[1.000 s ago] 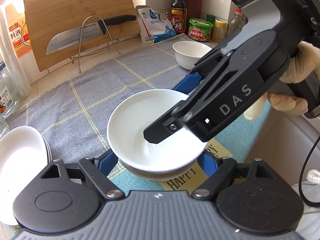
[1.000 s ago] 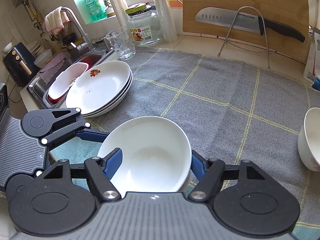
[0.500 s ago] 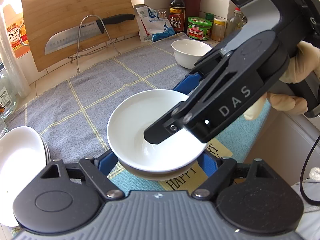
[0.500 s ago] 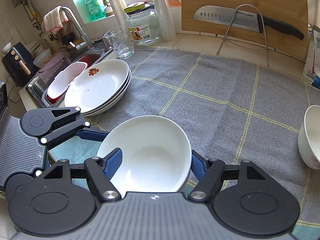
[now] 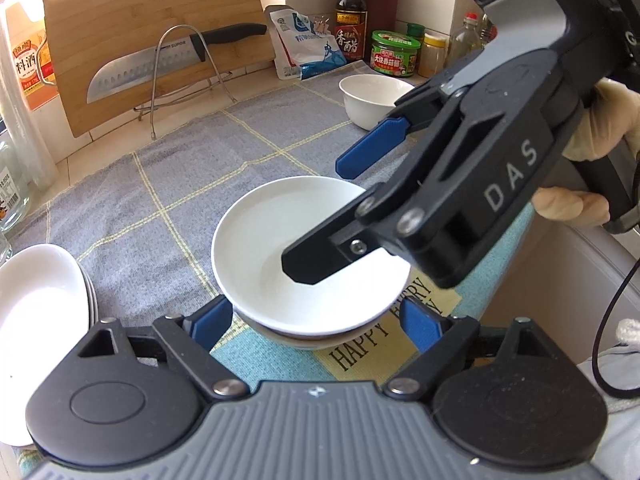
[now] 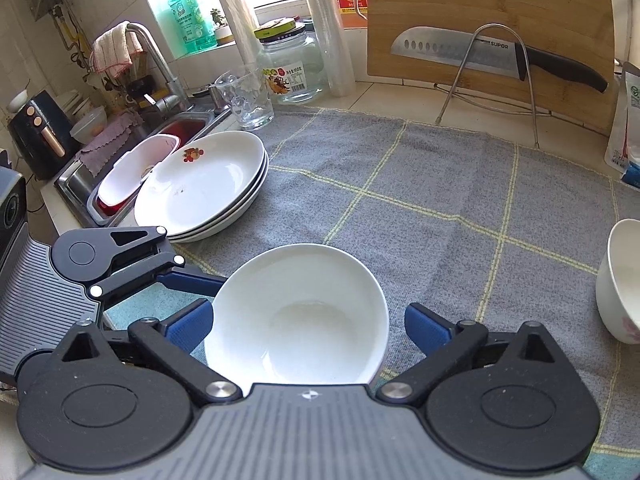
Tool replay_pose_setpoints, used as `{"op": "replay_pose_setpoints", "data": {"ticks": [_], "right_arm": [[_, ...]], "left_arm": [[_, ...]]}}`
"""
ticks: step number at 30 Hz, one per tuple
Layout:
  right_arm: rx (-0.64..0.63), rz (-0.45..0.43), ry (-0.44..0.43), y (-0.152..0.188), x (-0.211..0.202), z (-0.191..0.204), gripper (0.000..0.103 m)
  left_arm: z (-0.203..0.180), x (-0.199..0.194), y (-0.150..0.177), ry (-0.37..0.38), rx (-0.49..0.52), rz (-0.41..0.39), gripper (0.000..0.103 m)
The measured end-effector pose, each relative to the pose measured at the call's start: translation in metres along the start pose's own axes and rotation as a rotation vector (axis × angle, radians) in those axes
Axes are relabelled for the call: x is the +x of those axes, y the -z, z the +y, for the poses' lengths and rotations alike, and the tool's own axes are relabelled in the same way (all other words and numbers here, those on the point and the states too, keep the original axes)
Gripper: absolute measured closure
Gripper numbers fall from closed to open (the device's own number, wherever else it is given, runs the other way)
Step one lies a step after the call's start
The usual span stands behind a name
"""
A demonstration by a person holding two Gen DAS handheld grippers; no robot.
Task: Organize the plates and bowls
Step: 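Lower the held bowl into the placed bowl with the right tool, then open the right tool and move it to the pink-flowered white bowl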
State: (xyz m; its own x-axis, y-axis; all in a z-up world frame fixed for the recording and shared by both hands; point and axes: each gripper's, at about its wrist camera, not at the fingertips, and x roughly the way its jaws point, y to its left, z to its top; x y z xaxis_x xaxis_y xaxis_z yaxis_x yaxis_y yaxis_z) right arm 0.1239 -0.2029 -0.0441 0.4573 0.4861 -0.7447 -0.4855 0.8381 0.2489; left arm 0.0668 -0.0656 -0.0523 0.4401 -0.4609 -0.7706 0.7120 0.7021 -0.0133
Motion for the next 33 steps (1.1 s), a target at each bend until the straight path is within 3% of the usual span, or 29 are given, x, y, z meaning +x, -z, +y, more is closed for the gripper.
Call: {"op": "replay_pose_setpoints", "data": {"ticks": [11, 19, 29, 33], "right_arm": [[0.034, -0.066, 0.102, 0.007, -0.017, 0.008, 0.000], [0.075, -0.126, 0.198, 0.017, -0.039, 0.001, 0.000], [0.102, -0.148, 0.223, 0.035, -0.070, -0.054, 0.000], [0.101, -0.144, 0.239, 0.042, -0.083, -0.085, 0.000]], "left_arm": [[0.007, -0.032, -0.002, 0.045, 0.047, -0.052, 0.013], [-0.009, -0.033, -0.021, 0.085, 0.130, -0.104, 0.013], [-0.038, -0.001, -0.059, 0.064, 0.072, -0.114, 0.013], [-0.062, 0.017, -0.077, 0.017, 0.059, -0.135, 0.013]]}}
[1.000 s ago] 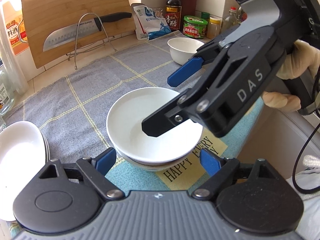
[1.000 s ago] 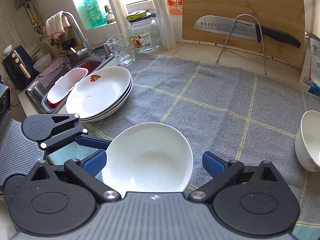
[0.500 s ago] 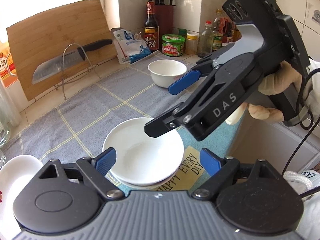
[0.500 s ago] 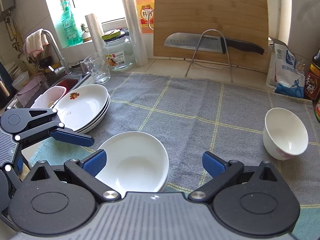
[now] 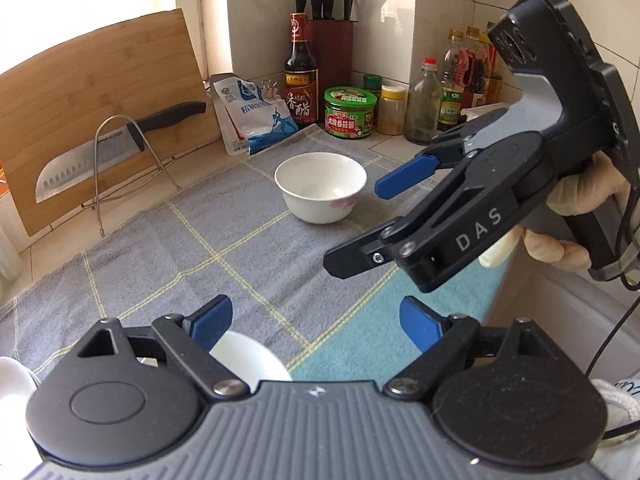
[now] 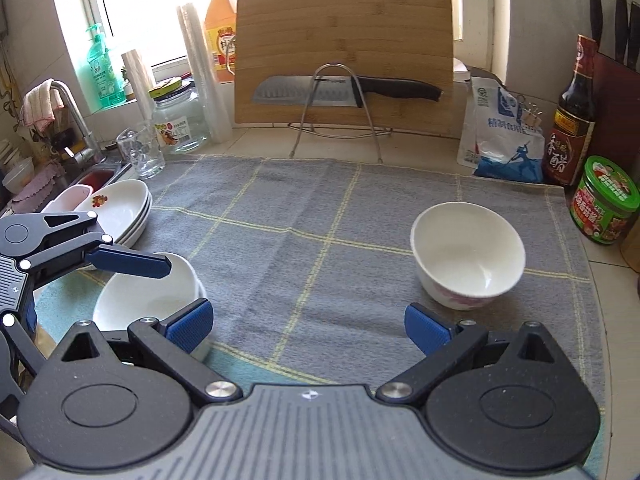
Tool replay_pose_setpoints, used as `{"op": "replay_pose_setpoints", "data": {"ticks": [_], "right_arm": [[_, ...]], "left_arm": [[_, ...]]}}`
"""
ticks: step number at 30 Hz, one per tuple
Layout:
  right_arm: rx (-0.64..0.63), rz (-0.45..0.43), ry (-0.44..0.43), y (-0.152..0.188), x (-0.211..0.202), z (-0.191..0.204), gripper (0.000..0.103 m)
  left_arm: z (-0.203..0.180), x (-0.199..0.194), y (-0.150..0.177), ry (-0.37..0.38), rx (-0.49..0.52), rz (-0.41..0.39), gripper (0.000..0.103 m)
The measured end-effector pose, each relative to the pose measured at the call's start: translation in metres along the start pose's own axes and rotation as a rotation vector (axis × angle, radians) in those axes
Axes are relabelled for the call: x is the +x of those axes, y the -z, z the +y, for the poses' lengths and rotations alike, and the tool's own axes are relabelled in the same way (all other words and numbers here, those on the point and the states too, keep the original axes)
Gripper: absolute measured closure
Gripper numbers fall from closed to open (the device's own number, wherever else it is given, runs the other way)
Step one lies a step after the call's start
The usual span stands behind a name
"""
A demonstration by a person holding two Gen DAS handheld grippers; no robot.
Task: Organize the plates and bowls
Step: 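Open the right tool and move it to the pink-flowered white bowl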
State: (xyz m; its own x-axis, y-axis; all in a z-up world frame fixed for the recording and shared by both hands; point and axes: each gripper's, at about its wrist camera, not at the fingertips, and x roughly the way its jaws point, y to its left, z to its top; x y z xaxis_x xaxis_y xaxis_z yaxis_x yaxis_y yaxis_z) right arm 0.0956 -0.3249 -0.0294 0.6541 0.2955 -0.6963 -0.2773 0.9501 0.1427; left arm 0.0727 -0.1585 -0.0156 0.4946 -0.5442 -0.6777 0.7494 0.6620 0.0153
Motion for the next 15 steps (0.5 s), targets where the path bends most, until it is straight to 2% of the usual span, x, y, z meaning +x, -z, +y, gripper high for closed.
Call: {"op": "replay_pose_setpoints", "data": {"ticks": [5, 15], "right_arm": [[-0.017, 0.023, 0.038, 0.000, 0.000, -0.046, 0.000], [-0.069, 0.047, 0.012, -0.014, 0.022, -0.112, 0.000]], "left_arm": [[-0.022, 0.035, -0.017, -0.051, -0.049, -0.017, 0.013], [-0.046, 0.110, -0.036, -0.189, -0.113, -0.003, 0.012]]}}
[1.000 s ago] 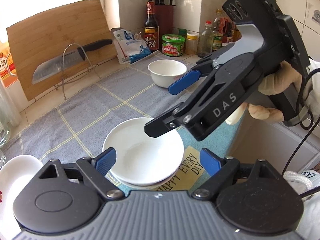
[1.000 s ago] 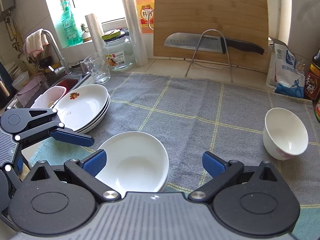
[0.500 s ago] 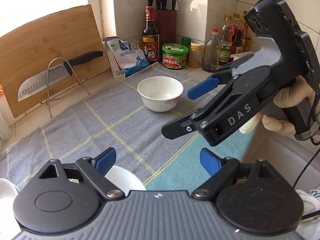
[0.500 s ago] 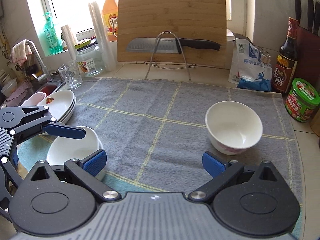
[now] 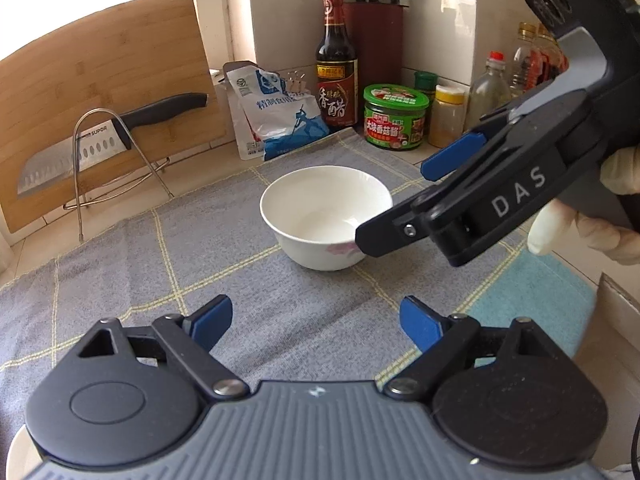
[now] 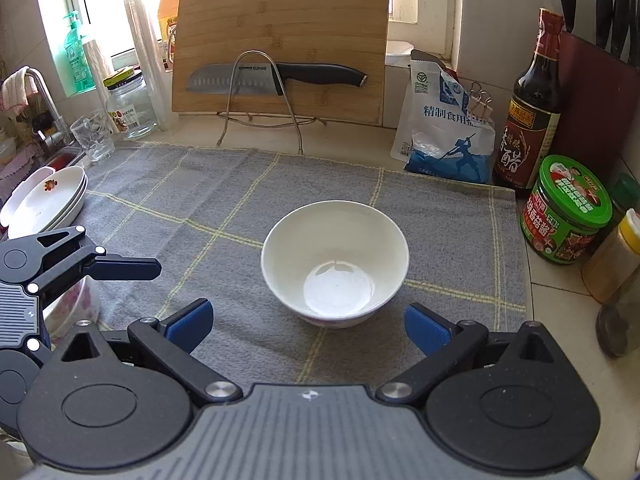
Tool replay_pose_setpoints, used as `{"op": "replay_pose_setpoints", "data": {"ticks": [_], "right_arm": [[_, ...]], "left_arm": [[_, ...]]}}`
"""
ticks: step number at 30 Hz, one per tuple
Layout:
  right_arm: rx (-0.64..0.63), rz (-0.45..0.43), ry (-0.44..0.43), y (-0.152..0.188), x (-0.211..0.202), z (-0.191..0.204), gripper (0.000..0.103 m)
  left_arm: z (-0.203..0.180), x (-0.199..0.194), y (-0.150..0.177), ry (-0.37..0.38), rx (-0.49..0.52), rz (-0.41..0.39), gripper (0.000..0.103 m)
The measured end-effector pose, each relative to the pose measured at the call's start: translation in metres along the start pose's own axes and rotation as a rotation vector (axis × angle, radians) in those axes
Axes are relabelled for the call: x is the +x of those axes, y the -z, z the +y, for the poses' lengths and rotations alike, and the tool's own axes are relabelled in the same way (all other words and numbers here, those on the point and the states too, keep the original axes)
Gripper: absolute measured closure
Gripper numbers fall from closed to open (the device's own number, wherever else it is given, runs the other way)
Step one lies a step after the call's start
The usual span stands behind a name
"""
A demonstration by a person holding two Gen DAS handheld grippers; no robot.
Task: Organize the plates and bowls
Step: 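Open the right tool and move it to the pink-flowered white bowl, then close the right tool on the pink-flowered bowl's rim, then lift and carry the bowl with the right tool to the nested bowls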
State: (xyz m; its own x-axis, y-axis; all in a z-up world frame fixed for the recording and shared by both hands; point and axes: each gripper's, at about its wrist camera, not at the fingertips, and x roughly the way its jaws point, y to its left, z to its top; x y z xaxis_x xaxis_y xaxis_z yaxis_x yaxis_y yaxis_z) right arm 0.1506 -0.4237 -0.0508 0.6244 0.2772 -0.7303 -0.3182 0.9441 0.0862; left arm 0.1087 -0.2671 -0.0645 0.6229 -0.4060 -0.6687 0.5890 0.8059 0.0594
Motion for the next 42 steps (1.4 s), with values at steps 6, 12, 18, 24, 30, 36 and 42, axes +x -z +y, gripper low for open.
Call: {"op": "replay_pose_setpoints", "data": {"ticks": [6, 12, 18, 24, 30, 36, 42], "right_arm": [[-0.051, 0.003, -0.045, -0.010, 0.019, -0.017, 0.000], [-0.070, 0.014, -0.088, -0.021, 0.039, -0.030, 0.000], [-0.068, 0.017, -0.144, -0.028, 0.054, -0.043, 0.000], [-0.063, 0.028, -0.183, -0.035, 0.065, -0.051, 0.006], [-0.036, 0.052, -0.225, -0.041, 0.075, -0.060, 0.017], [-0.025, 0.068, -0.243, -0.043, 0.081, -0.063, 0.024], [-0.020, 0.078, -0.252, -0.045, 0.083, -0.064, 0.025]], "left_arm": [[-0.010, 0.032, -0.011, -0.043, -0.015, 0.003, 0.012], [-0.013, 0.057, -0.021, -0.070, -0.039, 0.004, 0.013], [-0.016, 0.067, -0.028, -0.083, -0.030, -0.014, 0.013], [-0.020, 0.074, -0.031, -0.084, -0.007, -0.025, 0.013], [-0.024, 0.078, -0.032, -0.081, 0.014, -0.032, 0.014], [-0.023, 0.078, -0.030, -0.074, 0.008, -0.035, 0.015], [-0.019, 0.077, -0.029, -0.056, -0.004, -0.039, 0.015]]}}
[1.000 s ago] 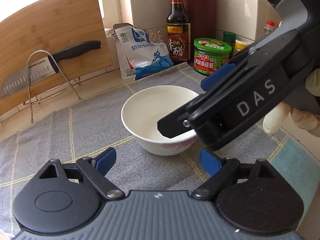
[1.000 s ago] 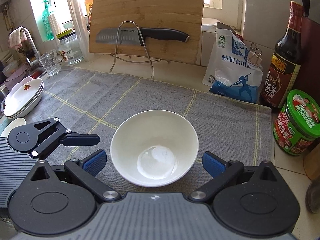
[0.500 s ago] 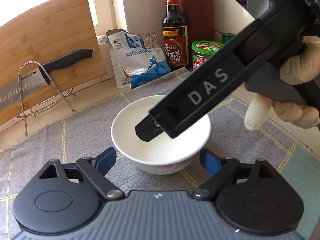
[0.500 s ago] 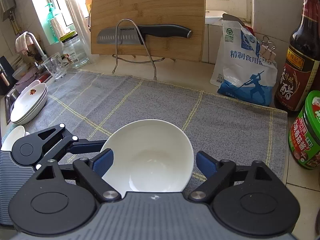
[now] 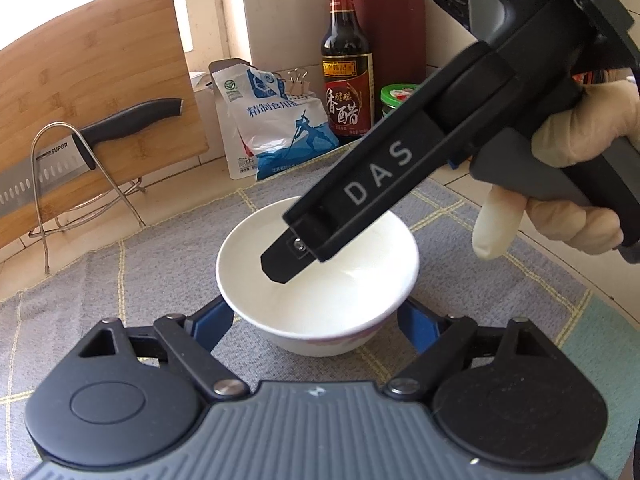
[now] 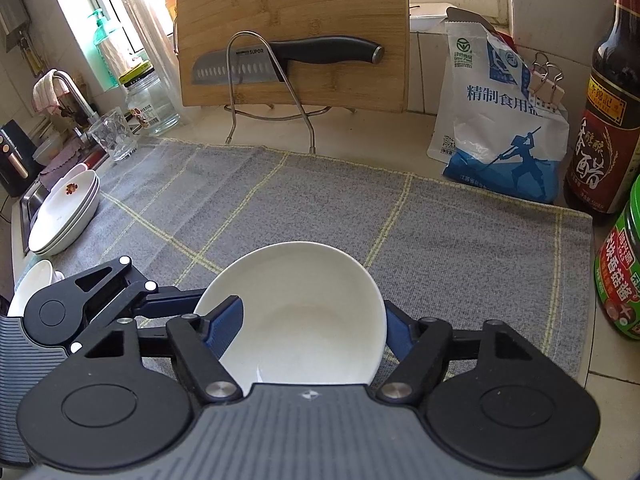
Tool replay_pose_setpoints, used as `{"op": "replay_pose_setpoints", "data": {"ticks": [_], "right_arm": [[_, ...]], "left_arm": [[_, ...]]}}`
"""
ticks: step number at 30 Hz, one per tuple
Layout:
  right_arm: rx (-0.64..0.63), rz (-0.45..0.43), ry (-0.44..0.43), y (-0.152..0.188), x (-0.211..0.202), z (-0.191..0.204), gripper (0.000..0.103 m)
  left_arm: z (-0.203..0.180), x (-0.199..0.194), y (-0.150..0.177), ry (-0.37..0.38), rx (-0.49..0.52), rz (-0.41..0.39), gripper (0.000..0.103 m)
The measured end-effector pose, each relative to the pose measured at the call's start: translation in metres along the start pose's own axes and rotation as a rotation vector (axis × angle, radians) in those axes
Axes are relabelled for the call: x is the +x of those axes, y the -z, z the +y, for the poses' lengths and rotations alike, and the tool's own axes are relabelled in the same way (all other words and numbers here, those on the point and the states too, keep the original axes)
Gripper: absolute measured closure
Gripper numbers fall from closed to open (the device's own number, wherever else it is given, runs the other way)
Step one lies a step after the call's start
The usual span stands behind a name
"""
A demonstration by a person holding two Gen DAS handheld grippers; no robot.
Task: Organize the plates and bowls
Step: 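Lift and carry the bowl with the right tool to the nested bowls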
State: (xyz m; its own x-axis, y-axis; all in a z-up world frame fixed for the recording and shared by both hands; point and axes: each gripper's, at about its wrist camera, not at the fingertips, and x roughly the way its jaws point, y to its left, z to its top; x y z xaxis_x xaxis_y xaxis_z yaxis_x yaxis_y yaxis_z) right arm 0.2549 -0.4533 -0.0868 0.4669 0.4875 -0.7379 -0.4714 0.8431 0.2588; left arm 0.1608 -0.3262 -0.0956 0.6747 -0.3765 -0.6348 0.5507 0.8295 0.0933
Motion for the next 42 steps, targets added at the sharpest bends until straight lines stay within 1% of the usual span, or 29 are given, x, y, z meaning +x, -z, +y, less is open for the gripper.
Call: {"op": "replay_pose_setpoints", "data": {"ticks": [8, 14, 22, 30, 36, 42], "right_arm": [[0.008, 0.002, -0.003, 0.000, 0.000, 0.000, 0.025], [0.040, 0.003, -0.018, 0.000, -0.002, -0.001, 0.025], [0.059, 0.007, -0.027, -0.001, -0.014, 0.013, 0.025], [0.043, 0.001, -0.018, -0.002, -0.031, 0.050, 0.025], [0.047, -0.008, -0.012, -0.001, -0.040, 0.084, 0.025], [0.051, -0.024, -0.027, 0.000, -0.048, 0.122, 0.025]], "left_arm": [[0.001, 0.000, 0.001, 0.008, -0.002, 0.006, 0.015], [0.001, 0.000, 0.001, 0.020, 0.001, 0.028, 0.015], [0.003, -0.018, 0.000, 0.032, 0.005, 0.048, 0.015], [0.010, -0.054, 0.003, 0.042, 0.004, 0.047, 0.015], [0.024, -0.088, 0.013, 0.055, 0.005, 0.037, 0.015], [0.043, -0.124, 0.026, 0.062, 0.012, 0.023, 0.015]]}}
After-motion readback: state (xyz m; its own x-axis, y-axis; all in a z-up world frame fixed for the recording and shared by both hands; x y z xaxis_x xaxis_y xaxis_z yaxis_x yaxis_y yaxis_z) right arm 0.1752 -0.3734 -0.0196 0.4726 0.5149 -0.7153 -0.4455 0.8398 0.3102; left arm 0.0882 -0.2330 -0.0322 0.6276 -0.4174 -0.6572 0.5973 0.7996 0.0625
